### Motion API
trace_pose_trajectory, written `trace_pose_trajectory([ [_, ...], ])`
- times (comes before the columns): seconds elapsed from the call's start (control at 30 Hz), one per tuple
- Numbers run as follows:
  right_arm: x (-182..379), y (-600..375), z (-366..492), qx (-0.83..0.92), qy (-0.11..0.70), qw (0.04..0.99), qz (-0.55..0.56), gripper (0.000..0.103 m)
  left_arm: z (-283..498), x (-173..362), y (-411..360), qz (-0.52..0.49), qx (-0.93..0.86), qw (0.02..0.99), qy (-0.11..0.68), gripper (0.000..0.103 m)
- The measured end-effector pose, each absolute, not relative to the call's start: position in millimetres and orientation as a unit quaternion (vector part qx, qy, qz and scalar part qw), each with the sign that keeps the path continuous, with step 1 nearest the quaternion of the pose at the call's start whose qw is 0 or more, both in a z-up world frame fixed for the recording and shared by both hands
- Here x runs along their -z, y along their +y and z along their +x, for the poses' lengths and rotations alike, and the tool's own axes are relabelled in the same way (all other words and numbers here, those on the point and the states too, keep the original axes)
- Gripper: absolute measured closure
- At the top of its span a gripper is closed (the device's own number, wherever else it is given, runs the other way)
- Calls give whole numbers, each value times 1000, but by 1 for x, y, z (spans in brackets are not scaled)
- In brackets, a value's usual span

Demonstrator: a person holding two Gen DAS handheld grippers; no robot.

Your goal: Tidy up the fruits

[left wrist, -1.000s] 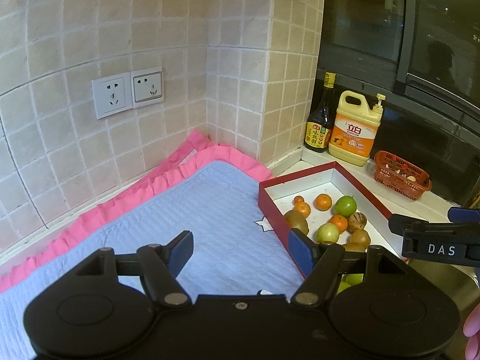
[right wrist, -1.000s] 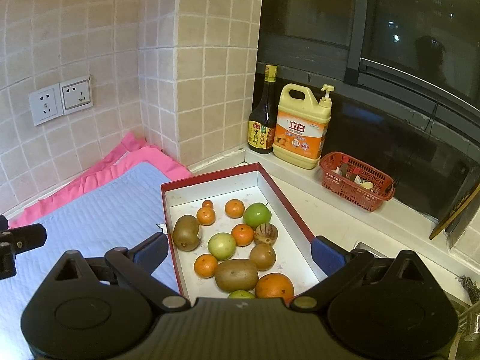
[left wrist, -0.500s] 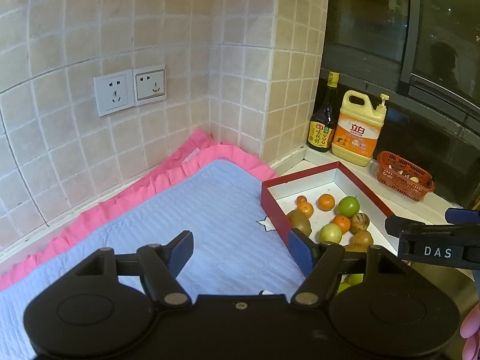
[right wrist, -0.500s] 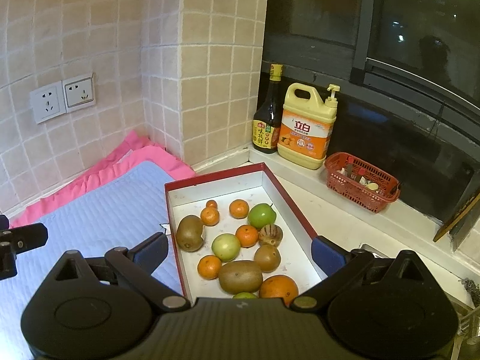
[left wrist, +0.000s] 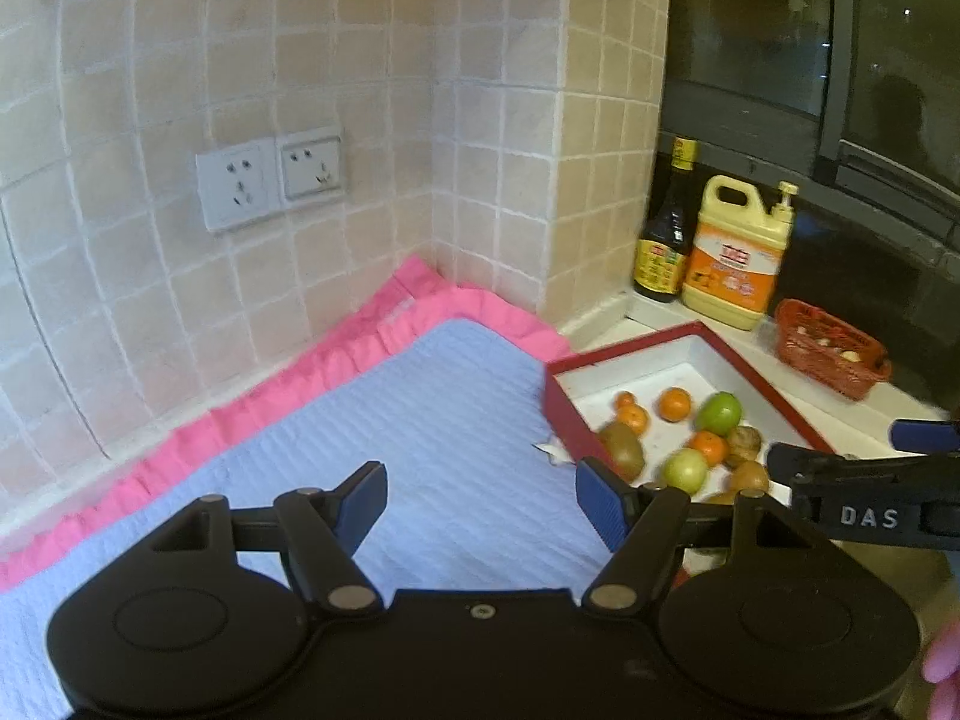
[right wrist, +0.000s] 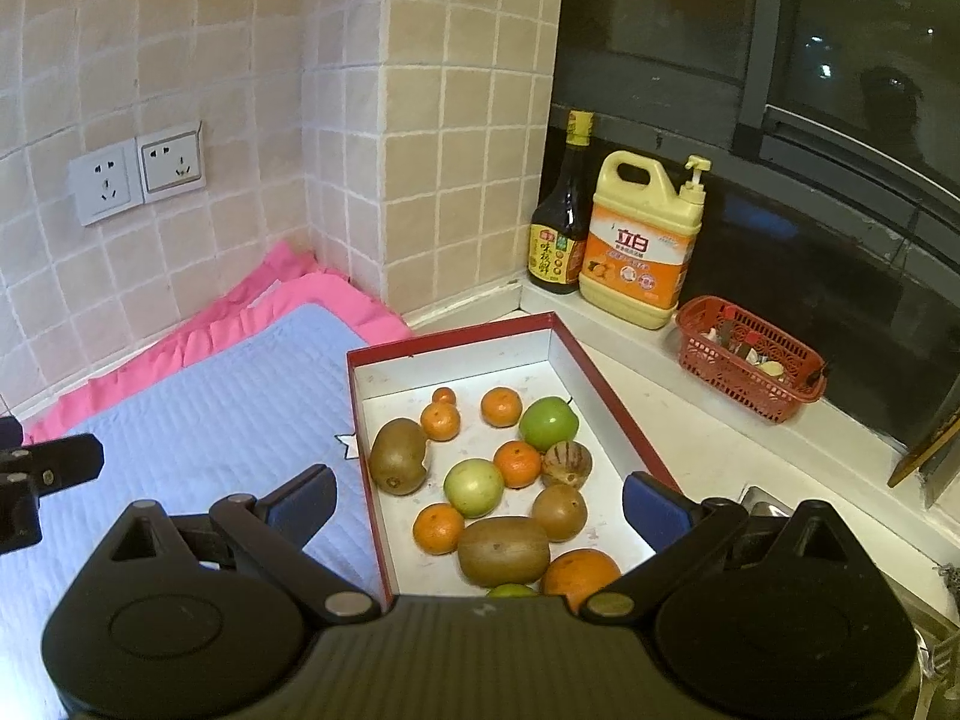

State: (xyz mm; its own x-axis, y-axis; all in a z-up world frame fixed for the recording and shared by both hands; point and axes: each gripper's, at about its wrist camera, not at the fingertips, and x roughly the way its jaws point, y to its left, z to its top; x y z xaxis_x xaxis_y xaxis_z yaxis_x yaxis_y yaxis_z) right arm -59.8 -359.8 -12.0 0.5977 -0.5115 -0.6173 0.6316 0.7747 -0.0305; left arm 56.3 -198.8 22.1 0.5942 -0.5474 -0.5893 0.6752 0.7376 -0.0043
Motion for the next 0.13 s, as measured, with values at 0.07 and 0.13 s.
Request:
trace_pose_trajectory([
  [0.07, 14, -362, -58, 319, 315, 889, 96, 0, 57, -22, -200, 120, 332, 894, 276, 20],
  [0.13, 16, -364, -56, 317, 318, 888, 97, 0, 62, -22, -201, 115, 337, 890, 283, 19],
])
